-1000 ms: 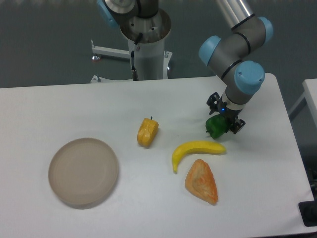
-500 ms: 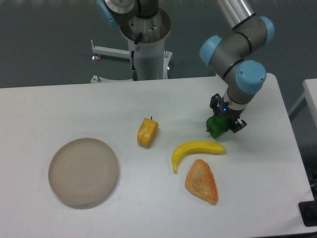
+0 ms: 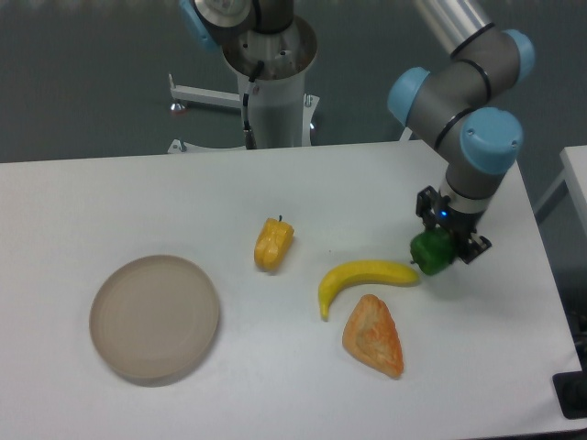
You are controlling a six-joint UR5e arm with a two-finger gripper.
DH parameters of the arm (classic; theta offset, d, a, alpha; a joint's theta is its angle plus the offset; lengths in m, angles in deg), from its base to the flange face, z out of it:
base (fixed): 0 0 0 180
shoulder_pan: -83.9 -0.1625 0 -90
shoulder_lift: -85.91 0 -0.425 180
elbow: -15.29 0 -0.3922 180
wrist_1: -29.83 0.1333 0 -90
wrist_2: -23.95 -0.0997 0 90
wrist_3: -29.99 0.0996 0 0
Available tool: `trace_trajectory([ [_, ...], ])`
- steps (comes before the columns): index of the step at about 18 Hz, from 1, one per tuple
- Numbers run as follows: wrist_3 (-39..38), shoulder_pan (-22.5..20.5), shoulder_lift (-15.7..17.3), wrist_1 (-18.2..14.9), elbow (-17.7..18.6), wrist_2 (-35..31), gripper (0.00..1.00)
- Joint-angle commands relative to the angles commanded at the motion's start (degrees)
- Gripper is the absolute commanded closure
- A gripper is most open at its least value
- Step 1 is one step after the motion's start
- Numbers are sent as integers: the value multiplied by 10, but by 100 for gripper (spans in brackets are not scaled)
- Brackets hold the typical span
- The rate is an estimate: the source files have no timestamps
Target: Pick up the green pepper from the table
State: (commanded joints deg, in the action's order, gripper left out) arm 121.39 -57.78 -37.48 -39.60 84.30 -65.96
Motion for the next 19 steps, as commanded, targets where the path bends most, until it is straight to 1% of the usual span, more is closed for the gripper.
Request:
trace_trajectory([
  [2, -9, 1, -10, -4, -24, -3, 57],
  [5, -10, 3, -15, -7, -37, -4, 57],
  [19, -16, 4, -21, -7, -43, 0, 57],
])
